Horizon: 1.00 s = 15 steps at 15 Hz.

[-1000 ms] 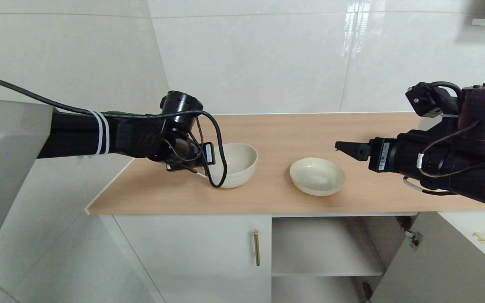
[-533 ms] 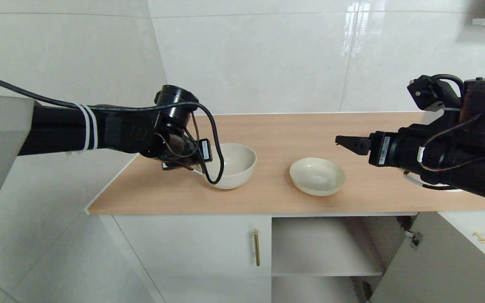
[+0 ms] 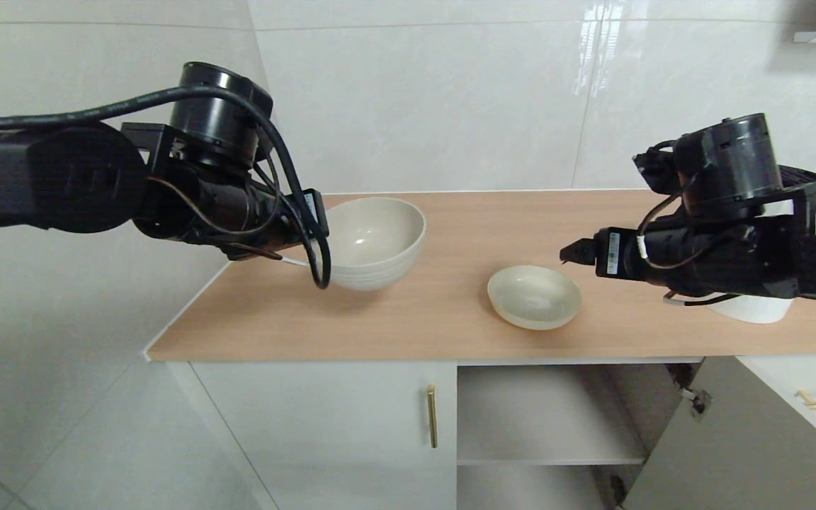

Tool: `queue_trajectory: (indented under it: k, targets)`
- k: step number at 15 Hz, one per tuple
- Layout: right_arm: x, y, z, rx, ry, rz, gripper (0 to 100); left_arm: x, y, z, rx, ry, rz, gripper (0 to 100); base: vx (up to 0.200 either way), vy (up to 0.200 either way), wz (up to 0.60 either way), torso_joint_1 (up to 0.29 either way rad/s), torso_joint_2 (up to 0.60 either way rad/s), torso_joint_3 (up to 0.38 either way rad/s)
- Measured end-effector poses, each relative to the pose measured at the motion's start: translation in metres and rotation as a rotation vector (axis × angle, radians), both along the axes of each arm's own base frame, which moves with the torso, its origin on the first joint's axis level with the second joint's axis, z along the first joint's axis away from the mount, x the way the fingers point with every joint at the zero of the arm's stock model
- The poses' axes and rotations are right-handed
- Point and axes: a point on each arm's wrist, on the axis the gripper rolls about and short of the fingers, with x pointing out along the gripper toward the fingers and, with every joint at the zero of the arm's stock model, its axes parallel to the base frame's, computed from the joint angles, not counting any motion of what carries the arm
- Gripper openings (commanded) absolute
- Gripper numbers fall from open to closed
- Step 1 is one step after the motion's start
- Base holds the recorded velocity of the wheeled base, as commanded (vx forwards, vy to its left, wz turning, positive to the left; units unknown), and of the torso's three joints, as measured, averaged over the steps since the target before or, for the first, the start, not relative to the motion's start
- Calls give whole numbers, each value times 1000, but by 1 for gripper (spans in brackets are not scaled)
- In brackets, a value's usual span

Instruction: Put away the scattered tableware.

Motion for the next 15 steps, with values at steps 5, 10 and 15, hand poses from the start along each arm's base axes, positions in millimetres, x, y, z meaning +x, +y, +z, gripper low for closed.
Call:
queue_trajectory:
  k: [5, 10, 15]
  targets:
    - [32, 16, -30, -41, 72, -61, 100, -14, 2, 13, -14, -32, -12, 0, 0, 0, 0, 0, 0, 0]
    - [48, 14, -50, -63, 117, -88, 100, -16, 2, 15, -16, -37, -14, 0, 0, 0, 0, 0, 0, 0]
    - [66, 7, -68, -79, 152, -128, 100, -15, 2, 13, -14, -33, -13, 0, 0, 0, 0, 0, 0, 0]
